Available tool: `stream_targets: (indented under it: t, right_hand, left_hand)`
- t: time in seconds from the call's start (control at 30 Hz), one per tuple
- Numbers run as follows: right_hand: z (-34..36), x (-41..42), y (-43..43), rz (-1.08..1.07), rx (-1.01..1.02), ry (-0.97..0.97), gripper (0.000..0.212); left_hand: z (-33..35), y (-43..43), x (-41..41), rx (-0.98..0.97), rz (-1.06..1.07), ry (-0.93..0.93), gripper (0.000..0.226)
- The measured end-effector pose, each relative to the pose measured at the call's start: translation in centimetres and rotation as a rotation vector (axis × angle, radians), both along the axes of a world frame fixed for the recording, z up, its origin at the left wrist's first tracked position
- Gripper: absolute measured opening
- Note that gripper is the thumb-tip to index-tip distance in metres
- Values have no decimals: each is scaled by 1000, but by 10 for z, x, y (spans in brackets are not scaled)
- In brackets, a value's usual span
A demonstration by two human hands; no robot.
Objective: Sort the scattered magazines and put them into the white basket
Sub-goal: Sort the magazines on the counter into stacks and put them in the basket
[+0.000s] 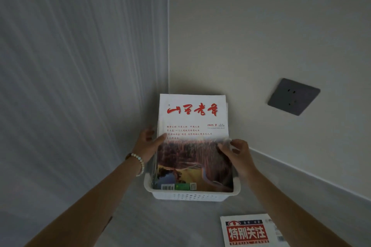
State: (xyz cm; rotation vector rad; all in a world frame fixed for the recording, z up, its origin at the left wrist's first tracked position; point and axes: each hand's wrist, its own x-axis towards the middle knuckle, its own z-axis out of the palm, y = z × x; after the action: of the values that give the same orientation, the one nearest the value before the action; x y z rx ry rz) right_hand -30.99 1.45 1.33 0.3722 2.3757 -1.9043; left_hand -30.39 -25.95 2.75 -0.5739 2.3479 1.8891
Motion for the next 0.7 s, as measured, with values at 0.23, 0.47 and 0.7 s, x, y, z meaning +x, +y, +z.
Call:
stream_targets:
  t: [0.23,0.47,0.7]
  right_hand:
    - [6,-30,-11,133,36,-89,40]
    - [18,-27,-8,73,-91,27,25]
    - [54,-27,4,178,-228,230,40]
  left_hand:
    - [-8,12,-30,-18,-147,-24,56]
    - [-4,11,-25,42,-86,138,45]
    - [27,6,-16,199,-113,381,37]
